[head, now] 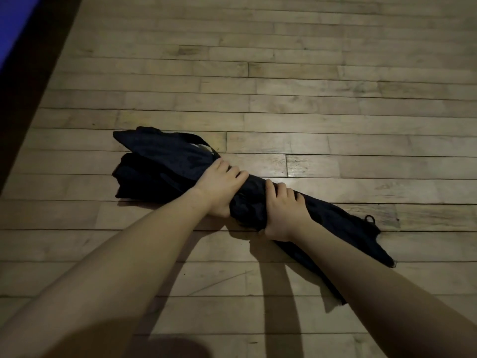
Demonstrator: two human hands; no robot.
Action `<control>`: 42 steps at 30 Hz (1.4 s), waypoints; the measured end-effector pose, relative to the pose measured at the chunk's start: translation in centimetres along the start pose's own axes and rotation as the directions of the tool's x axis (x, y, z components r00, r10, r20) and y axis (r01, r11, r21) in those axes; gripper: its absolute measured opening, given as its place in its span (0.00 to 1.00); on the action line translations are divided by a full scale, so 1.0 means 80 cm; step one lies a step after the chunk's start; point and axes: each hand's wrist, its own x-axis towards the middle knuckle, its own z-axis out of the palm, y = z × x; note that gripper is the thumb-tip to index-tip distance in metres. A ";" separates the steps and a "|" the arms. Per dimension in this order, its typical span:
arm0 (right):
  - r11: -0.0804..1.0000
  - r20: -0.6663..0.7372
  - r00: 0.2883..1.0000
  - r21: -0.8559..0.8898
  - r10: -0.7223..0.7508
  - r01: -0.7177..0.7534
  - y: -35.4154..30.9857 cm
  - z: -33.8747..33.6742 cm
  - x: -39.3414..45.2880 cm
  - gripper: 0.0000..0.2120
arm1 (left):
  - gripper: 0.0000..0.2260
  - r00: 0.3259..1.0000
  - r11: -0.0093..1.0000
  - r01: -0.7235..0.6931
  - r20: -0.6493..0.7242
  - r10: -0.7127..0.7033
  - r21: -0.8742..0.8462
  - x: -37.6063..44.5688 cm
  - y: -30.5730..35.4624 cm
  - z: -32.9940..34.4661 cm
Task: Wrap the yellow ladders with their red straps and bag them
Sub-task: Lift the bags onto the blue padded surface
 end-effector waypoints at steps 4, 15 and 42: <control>0.996 -0.084 0.996 -0.079 0.026 -0.033 -0.002 0.010 0.004 0.45 | 0.34 1.000 0.999 0.007 0.002 -0.007 -0.033 0.000 0.004 -0.002; 0.961 -0.038 0.976 -0.185 -0.217 0.206 0.005 -0.055 -0.008 0.39 | 0.32 0.976 0.962 0.211 0.099 -0.196 -0.175 -0.047 0.015 -0.045; 0.773 -0.258 0.771 -0.469 -0.582 0.427 -0.206 -0.852 -0.449 0.33 | 0.31 0.837 0.831 0.544 -0.004 -0.548 -0.119 -0.495 -0.157 -0.859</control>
